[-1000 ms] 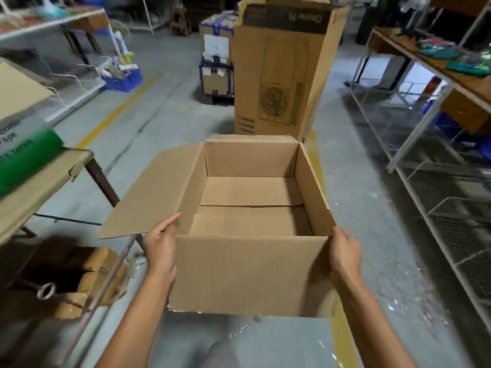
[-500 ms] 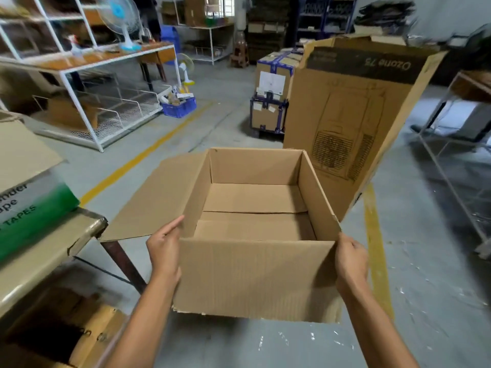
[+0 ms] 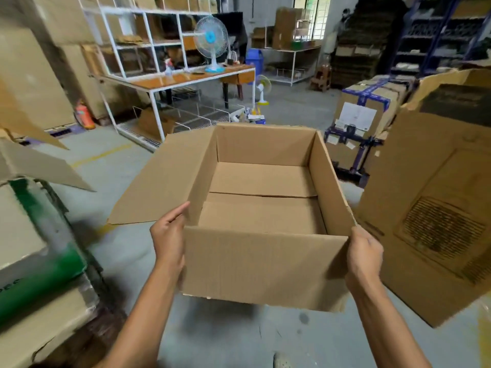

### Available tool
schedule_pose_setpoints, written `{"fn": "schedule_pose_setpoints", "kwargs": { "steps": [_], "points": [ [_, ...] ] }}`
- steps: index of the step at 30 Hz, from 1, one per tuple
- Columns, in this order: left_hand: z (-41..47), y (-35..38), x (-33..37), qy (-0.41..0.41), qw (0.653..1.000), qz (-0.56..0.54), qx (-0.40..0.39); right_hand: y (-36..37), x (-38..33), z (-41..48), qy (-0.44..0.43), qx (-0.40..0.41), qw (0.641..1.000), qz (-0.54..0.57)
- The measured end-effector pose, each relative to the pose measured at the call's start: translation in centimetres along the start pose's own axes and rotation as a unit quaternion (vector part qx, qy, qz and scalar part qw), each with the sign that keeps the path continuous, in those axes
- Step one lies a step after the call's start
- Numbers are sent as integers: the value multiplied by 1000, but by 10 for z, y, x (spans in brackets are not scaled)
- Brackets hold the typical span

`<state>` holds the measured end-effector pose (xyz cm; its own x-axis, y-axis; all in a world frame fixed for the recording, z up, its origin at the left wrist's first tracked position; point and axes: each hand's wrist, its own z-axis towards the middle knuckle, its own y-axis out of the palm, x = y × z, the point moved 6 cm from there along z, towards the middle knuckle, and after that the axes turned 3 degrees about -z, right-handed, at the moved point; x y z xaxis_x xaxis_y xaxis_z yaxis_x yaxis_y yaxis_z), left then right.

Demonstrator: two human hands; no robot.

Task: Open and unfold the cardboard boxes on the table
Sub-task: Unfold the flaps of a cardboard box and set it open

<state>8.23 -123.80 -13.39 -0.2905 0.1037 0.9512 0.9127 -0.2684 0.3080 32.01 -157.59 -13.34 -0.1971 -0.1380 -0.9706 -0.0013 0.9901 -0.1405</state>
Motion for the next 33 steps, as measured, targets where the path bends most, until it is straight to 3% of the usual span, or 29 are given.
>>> {"fn": "schedule_pose_setpoints", "kwargs": {
  "steps": [11,16,33],
  "points": [
    [157,68,39,69,986,21,150,224,-110,174,-51,-126,990,19],
    [232,57,52,95,975,20,201,335,-143,200,-96,-186,976,52],
    [527,-32,179,239,904,13,355,788,-266,187,-94,-396,899,164]
  ]
}}
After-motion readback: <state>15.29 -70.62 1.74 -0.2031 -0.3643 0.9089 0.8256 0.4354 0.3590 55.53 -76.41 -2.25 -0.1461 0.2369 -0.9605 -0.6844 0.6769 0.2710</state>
